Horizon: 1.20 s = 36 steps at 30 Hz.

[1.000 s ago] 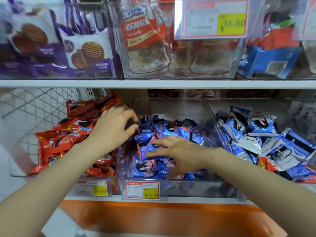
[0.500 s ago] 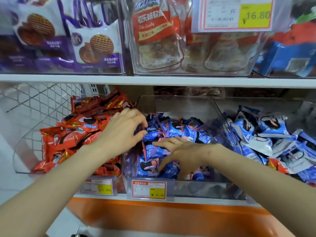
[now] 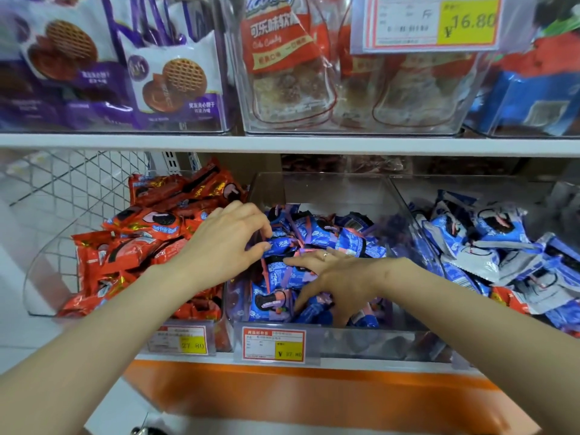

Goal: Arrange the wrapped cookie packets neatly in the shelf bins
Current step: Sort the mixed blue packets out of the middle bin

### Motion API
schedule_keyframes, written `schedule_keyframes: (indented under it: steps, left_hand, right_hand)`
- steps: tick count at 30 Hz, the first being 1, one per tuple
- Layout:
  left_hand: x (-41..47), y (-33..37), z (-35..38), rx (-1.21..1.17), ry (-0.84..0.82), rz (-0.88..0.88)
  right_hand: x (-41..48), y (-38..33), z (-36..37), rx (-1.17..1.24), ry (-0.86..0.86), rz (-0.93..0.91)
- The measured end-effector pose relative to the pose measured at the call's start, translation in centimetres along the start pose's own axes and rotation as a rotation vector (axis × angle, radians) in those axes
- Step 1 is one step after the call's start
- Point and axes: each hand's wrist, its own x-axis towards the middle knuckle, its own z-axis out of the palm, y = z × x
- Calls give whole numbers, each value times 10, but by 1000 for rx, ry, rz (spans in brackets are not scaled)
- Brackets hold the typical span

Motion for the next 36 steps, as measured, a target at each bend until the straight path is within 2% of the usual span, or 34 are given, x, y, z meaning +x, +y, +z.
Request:
schedule_keyframes:
  steps: [2, 4, 7, 13, 17, 20, 25, 29, 32, 36]
  left_hand:
    - [0, -1, 0, 6, -6, 2]
    - [0, -1, 0, 7, -7, 5]
    - [1, 0, 0, 14, -11, 8]
    - [3, 1, 1, 32, -27, -4]
    - [3, 2, 2, 69, -51, -1]
    - [3, 3, 1, 90, -45, 17]
    - [7, 14, 4, 108, -54, 90]
    - [11, 22, 11, 107, -155, 51]
    - [16, 26, 15, 213, -215, 34]
    - [25, 35, 23, 318, -276, 43]
  right_hand:
    - [1, -4, 2, -99, -30, 23]
    - [2, -7, 6, -168, 13, 22]
    - [3, -5, 12, -196, 89, 11]
    - [5, -3, 17, -265, 109, -9]
    - [-1, 5, 8, -132, 201, -13]
    - [-10, 15, -2, -52, 298, 71]
    - [-30, 36, -13, -47, 407, 299]
    - [-36, 44, -17, 34, 485, 424]
    - [-42, 49, -19, 76, 485, 478]
    - [-49, 49, -19, 97, 450, 462]
